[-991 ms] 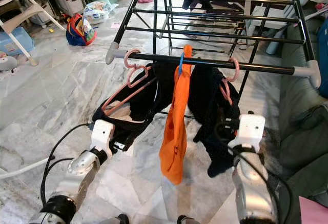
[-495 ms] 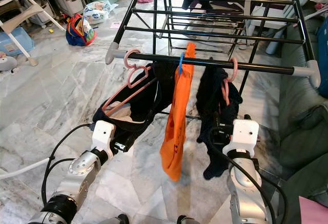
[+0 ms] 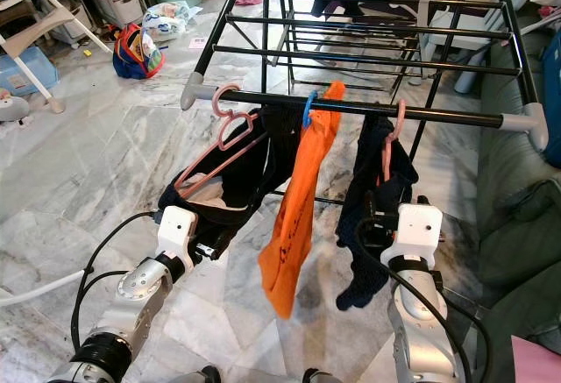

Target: Hang hanger

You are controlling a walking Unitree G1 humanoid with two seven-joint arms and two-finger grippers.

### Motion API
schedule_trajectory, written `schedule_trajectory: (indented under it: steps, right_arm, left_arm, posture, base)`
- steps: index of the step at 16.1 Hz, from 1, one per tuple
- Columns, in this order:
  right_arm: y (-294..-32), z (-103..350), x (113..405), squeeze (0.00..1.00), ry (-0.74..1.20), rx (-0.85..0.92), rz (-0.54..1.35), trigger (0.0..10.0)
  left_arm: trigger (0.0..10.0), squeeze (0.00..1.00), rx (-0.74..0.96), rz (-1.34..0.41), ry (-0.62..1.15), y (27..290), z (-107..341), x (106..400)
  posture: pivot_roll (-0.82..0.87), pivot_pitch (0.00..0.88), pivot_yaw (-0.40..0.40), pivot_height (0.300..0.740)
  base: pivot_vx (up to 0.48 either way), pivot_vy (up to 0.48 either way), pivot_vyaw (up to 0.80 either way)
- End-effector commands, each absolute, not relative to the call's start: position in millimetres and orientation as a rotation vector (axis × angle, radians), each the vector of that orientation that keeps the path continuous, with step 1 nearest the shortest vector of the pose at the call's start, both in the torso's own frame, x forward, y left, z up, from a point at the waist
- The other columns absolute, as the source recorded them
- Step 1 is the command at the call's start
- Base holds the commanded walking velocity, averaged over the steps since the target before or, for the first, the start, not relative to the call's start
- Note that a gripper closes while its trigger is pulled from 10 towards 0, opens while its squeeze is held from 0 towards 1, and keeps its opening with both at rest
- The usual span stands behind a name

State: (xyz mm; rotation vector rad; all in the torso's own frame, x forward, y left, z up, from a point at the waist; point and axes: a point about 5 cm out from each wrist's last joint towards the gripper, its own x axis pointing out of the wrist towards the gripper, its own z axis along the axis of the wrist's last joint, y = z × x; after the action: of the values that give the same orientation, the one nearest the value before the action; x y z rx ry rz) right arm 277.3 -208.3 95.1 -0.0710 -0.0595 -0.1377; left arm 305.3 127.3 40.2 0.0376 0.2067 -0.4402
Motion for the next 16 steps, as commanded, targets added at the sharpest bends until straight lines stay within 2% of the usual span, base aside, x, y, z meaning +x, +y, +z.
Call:
schedule_trajectory:
  steps: [1, 4, 5, 13, 16]
  right_arm:
    - [-207, 99, 276, 1.0, -0.081, -0.072, -0.141, 10.0]
    - [-207, 99, 276, 1.0, -0.081, -0.072, -0.141, 10.0]
    - [-204, 96, 271, 0.0, -0.078, -0.072, -0.151, 10.0]
    - [-201, 91, 263, 0.0, -0.064, -0.071, -0.172, 10.0]
    - [-200, 89, 263, 0.0, -0.056, -0.066, -0.171, 10.0]
  left_arm:
    - [10.0, 0.0, 0.046, -0.438, 0.216, 128, 38, 303]
    - [10.0, 0.0, 0.046, -0.438, 0.216, 128, 38, 303]
    - [10.0, 0.0, 0.051, -0.431, 0.222, 128, 36, 303]
    - [10.0, 0.0, 0.039, -0.397, 0.237, 129, 34, 304]
    - [10.0, 0.0, 0.04, -0.399, 0.24, 127, 33, 304]
  posture:
    - [-0.06, 0.144, 0.053, 0.74]
    - [-0.06, 0.144, 0.053, 0.74]
    - [-0.07, 0.148, 0.057, 0.74]
    - [-0.08, 0.149, 0.054, 0.74]
    - [-0.08, 0.148, 0.051, 0.74]
  base:
    - [0.0, 0.0, 0.0]
    - [0.0, 0.0, 0.0]
    - [0.0, 0.0, 0.0]
    - [0.0, 0.0, 0.0]
    - [-0.31, 0.0, 0.0]
